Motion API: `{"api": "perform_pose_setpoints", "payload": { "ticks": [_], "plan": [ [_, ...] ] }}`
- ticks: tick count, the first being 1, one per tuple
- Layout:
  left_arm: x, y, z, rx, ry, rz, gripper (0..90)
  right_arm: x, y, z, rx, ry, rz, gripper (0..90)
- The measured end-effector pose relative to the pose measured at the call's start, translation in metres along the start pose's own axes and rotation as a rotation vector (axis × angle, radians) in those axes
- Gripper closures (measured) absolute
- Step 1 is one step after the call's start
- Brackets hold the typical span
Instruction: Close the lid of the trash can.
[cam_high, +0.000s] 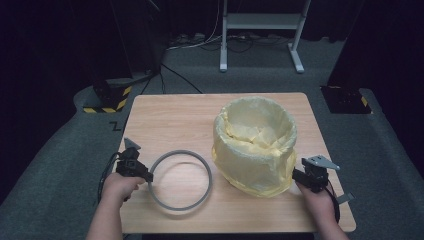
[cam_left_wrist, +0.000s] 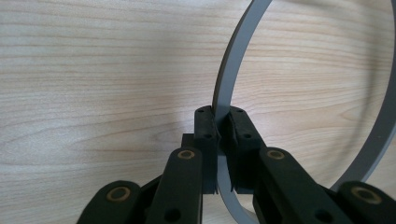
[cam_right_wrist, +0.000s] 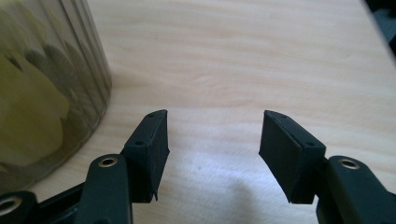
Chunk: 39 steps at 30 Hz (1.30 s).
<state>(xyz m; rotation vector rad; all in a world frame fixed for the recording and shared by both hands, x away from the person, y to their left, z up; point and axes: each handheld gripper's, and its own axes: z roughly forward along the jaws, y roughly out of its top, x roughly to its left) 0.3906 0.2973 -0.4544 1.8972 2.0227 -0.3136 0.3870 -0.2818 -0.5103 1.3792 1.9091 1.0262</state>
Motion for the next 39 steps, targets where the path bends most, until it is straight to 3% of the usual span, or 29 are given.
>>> {"api": "perform_pose_setpoints", "payload": {
  "ticks": [3, 5, 8, 9, 13, 16, 19, 22, 25, 28, 39],
  "plan": [
    [0.005, -0.002, -0.004, -0.004, -0.011, 0.016, 83.6, -0.001, 0.003, -0.006, -0.040, -0.015, -0.005, 41.8],
    [0.005, -0.003, -0.005, -0.006, -0.020, 0.004, 83.6, -0.001, 0.004, -0.008, -0.053, -0.023, -0.003, 41.7],
    [0.008, -0.004, -0.011, -0.004, -0.010, -0.011, 83.6, -0.003, 0.006, -0.015, -0.100, -0.033, -0.011, 41.8],
    [0.011, -0.004, -0.015, 0.002, -0.011, 0.003, 83.6, -0.003, 0.007, -0.019, -0.135, -0.037, -0.026, 41.7],
    [0.009, -0.004, -0.021, -0.010, -0.042, -0.009, 83.6, -0.003, 0.009, -0.026, -0.173, -0.039, -0.025, 40.6],
    [0.004, -0.002, -0.029, -0.012, -0.068, 0.002, 83.6, -0.001, 0.013, -0.036, -0.232, -0.034, -0.030, 39.5],
    [-0.001, -0.001, -0.035, -0.027, -0.085, 0.008, 83.6, 0.001, 0.014, -0.040, -0.256, -0.037, -0.036, 39.3],
    [-0.006, 0.000, -0.041, -0.047, -0.097, -0.008, 83.6, 0.002, 0.015, -0.045, -0.296, -0.030, -0.040, 38.6],
    [-0.010, 0.002, -0.048, -0.044, -0.100, 0.006, 83.6, 0.004, 0.016, -0.050, -0.331, -0.030, -0.044, 38.6],
    [-0.017, 0.004, -0.058, -0.050, -0.105, -0.002, 83.5, 0.005, 0.017, -0.053, -0.358, -0.037, -0.048, 39.0],
    [-0.030, 0.005, -0.080, -0.039, -0.130, 0.017, 83.5, 0.005, 0.016, -0.056, -0.375, -0.048, -0.042, 40.7]
  ]
}}
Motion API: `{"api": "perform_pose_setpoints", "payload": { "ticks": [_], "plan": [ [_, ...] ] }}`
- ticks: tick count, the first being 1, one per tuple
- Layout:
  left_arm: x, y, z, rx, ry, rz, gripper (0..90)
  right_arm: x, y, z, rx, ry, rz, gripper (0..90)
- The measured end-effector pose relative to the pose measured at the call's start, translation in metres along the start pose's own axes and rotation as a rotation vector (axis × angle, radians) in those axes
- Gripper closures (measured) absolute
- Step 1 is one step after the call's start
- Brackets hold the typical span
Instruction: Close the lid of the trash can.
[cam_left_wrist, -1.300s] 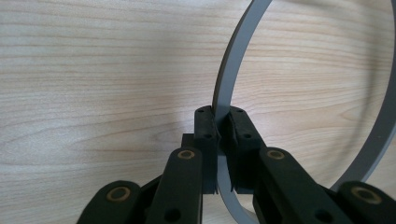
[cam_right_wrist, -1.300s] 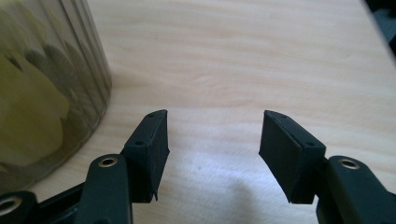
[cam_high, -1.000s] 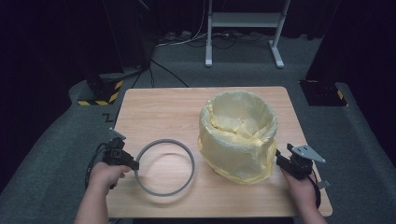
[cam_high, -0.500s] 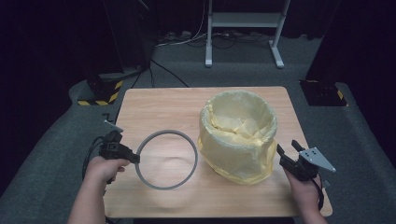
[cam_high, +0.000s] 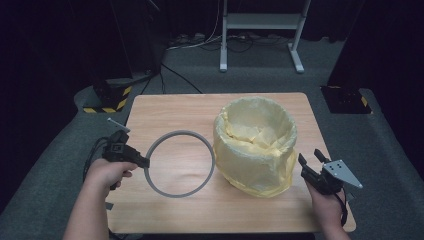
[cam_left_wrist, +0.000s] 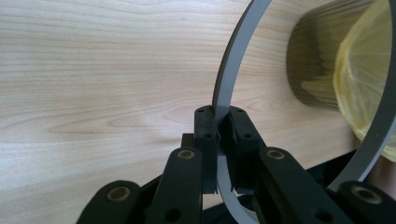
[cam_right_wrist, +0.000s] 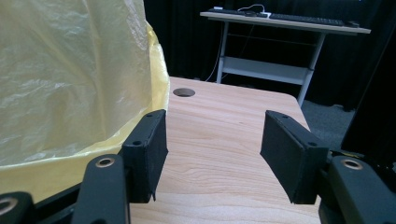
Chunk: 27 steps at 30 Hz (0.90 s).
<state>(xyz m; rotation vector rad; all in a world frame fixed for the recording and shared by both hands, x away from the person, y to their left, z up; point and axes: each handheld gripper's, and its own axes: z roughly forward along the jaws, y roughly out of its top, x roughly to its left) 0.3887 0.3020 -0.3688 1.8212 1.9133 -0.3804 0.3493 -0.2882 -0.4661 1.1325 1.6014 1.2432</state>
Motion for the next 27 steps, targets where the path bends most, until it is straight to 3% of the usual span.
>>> {"api": "perform_pose_setpoints", "payload": {
  "ticks": [16, 19, 27],
  "plan": [
    [-0.017, 0.001, -0.031, 0.012, -0.006, -0.019, 83.5, 0.000, 0.000, 0.000, -0.003, -0.002, 0.005, 41.6],
    [-0.020, 0.002, -0.035, 0.024, -0.004, 0.000, 83.5, 0.001, 0.001, -0.002, -0.018, -0.003, 0.006, 41.3],
    [-0.033, 0.006, -0.050, 0.007, 0.002, -0.020, 83.5, -0.001, 0.001, -0.002, -0.014, -0.007, 0.018, 41.4]
  ]
}}
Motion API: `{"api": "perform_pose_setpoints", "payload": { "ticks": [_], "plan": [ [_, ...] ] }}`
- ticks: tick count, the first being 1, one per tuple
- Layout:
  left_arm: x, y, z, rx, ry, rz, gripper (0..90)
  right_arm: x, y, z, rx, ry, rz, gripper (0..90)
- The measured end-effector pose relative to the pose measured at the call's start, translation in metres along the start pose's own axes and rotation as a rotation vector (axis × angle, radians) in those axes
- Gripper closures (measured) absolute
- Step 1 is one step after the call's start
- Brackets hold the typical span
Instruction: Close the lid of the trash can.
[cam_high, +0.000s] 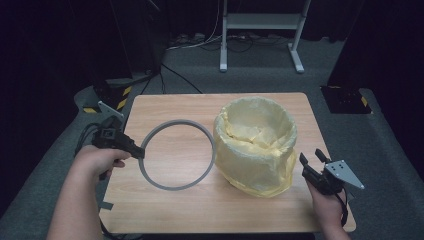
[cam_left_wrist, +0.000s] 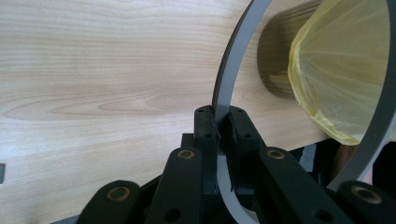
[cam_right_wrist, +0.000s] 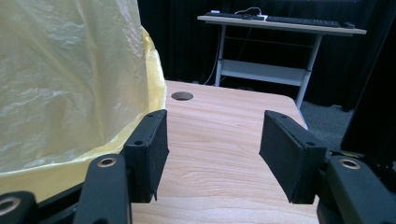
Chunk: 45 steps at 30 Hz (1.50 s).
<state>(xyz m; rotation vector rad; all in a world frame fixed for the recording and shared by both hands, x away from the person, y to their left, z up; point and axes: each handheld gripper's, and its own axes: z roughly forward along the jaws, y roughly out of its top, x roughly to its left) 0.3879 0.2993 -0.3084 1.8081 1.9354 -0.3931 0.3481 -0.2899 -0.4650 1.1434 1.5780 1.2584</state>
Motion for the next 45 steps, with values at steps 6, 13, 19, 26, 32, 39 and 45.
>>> {"api": "perform_pose_setpoints", "payload": {
  "ticks": [6, 13, 19, 26, 32, 39, 45],
  "plan": [
    [-0.008, 0.003, -0.011, 0.014, 0.002, 0.010, 83.5, -0.001, 0.000, 0.000, -0.004, -0.001, -0.003, 41.4],
    [-0.017, 0.008, -0.018, 0.015, 0.005, 0.012, 83.5, 0.000, 0.002, -0.002, -0.019, -0.001, -0.001, 41.3],
    [-0.027, 0.010, -0.032, -0.011, 0.006, 0.000, 83.5, 0.000, 0.003, -0.003, -0.028, 0.000, 0.001, 41.3],
    [-0.039, 0.015, -0.043, -0.018, 0.013, 0.006, 83.5, -0.001, 0.005, -0.005, -0.043, -0.003, 0.007, 41.3],
    [-0.049, 0.019, -0.051, -0.024, 0.016, 0.005, 83.5, -0.002, 0.007, -0.006, -0.047, -0.003, 0.017, 41.3],
    [-0.065, 0.025, -0.052, -0.024, 0.020, 0.028, 83.5, -0.006, 0.010, -0.009, -0.063, -0.010, 0.031, 40.8],
    [-0.080, 0.034, -0.042, -0.006, 0.017, 0.042, 83.5, -0.008, 0.016, -0.013, -0.084, -0.007, 0.049, 39.7]
  ]
}}
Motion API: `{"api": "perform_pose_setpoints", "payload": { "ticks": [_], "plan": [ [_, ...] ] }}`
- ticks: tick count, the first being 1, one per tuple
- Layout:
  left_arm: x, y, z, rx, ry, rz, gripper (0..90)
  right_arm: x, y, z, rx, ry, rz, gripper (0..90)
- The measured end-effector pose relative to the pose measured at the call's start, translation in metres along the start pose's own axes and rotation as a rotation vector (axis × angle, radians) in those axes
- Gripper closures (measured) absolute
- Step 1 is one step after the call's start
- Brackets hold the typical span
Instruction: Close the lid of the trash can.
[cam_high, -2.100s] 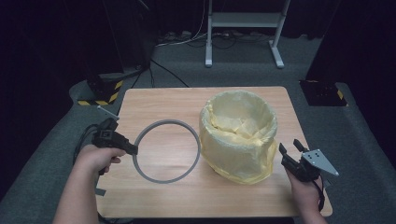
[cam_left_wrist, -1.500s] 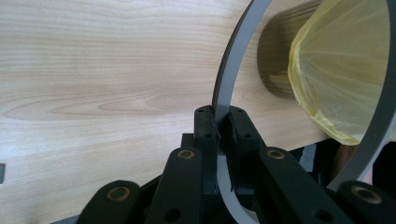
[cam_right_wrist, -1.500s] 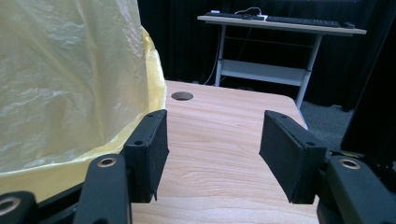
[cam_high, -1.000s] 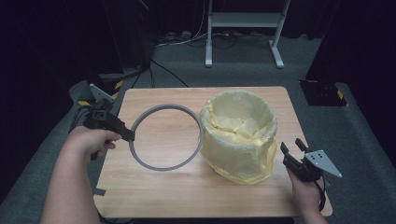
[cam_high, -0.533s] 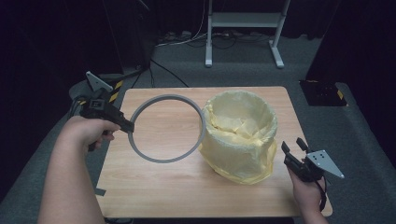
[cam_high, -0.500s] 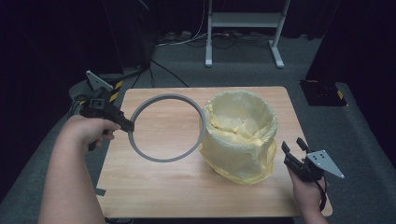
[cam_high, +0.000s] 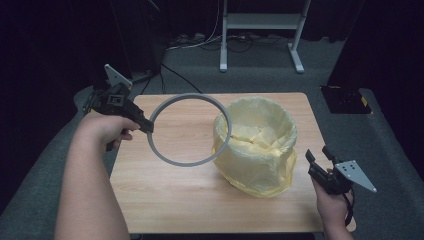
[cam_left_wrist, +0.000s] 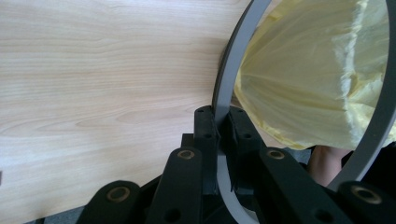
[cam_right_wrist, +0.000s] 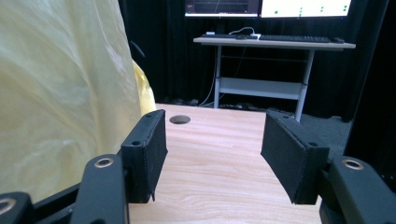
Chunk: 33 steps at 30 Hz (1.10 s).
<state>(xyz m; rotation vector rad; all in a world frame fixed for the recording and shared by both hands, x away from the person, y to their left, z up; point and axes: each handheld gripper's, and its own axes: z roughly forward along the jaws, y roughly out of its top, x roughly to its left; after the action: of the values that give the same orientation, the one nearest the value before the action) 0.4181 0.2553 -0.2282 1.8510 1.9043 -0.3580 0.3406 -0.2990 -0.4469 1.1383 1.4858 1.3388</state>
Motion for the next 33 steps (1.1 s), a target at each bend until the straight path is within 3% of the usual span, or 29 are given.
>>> {"api": "perform_pose_setpoints", "payload": {
  "ticks": [7, 12, 16, 25, 33],
  "plan": [
    [-0.020, 0.013, 0.013, 0.005, -0.009, 0.029, 83.5, 0.008, 0.016, -0.009, -0.033, 0.021, -0.020, 39.1],
    [-0.035, 0.020, 0.021, -0.005, -0.030, 0.042, 83.5, 0.013, 0.026, -0.009, -0.001, 0.042, -0.015, 39.1],
    [-0.041, 0.023, 0.027, 0.000, -0.035, 0.053, 83.5, 0.015, 0.032, -0.009, -0.006, 0.054, -0.022, 39.1],
    [-0.059, 0.031, 0.039, 0.001, -0.029, 0.043, 83.5, 0.015, 0.061, -0.011, -0.031, 0.105, -0.043, 40.3],
    [-0.078, 0.036, 0.045, 0.003, -0.031, 0.046, 83.5, 0.017, 0.070, -0.009, -0.041, 0.135, -0.039, 41.1]
  ]
}}
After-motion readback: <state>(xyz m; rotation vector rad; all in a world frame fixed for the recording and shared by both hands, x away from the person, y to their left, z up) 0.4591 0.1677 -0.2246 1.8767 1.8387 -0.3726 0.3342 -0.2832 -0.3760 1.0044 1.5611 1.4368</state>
